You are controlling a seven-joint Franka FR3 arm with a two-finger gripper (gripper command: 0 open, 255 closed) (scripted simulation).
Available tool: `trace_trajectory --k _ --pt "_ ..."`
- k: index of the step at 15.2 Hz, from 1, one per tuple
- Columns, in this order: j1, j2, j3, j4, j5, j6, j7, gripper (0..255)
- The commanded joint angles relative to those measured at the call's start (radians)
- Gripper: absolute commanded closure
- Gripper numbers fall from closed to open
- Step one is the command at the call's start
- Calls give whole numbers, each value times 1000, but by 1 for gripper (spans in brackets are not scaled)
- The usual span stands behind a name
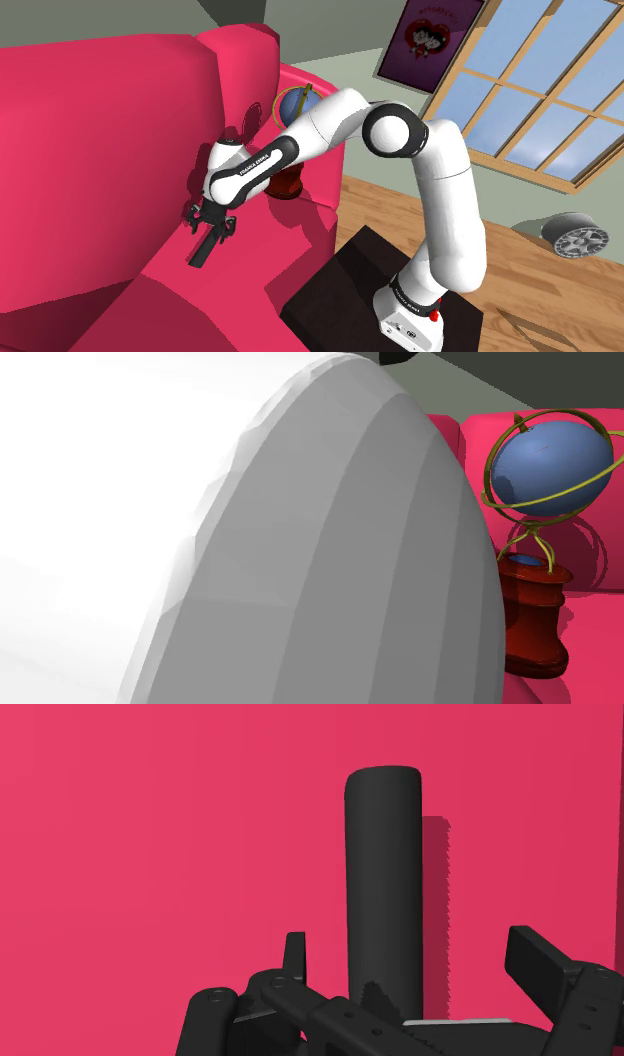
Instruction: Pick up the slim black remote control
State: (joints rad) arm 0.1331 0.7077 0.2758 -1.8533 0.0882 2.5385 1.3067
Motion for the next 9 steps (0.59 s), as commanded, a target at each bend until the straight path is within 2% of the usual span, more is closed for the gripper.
trace_trajectory --k 1,8,9 --pt "5 28 -5 15 -1 13 4 0" --pt "14 94 -14 39 -8 53 -2 0" --pt "15 93 -13 38 -8 54 -1 255"
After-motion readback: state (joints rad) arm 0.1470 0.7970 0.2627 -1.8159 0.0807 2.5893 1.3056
